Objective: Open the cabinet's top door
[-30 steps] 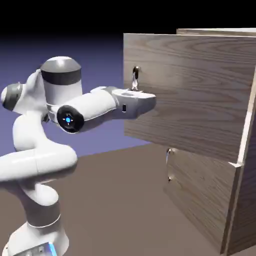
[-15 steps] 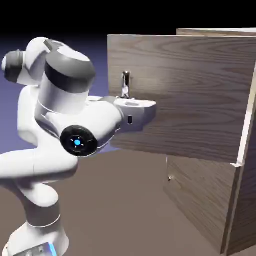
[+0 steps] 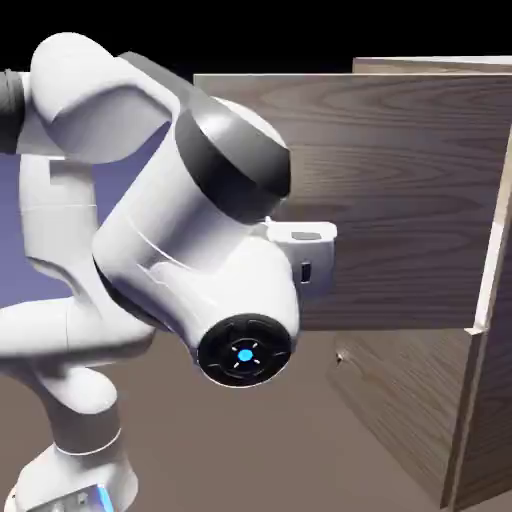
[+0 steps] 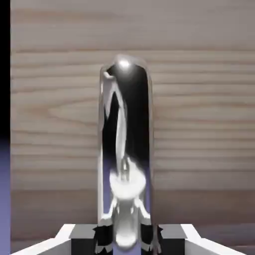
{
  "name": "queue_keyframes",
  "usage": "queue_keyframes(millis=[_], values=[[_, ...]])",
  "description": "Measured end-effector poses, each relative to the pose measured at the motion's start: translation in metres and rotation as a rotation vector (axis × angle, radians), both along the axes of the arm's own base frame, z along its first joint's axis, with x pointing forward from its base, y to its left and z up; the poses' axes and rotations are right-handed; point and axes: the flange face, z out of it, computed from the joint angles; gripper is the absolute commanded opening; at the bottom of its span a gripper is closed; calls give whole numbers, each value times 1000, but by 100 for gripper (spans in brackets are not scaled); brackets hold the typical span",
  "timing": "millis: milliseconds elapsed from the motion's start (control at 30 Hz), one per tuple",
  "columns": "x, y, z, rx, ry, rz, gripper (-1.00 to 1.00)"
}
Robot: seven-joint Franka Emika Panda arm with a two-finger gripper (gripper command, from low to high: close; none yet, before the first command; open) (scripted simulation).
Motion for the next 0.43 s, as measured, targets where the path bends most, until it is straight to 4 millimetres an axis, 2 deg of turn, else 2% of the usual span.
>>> queue_keyframes(millis=[400,433], values=[[21,-89,0,0,0,258,-100],[22,-91,0,0,0,264,100]])
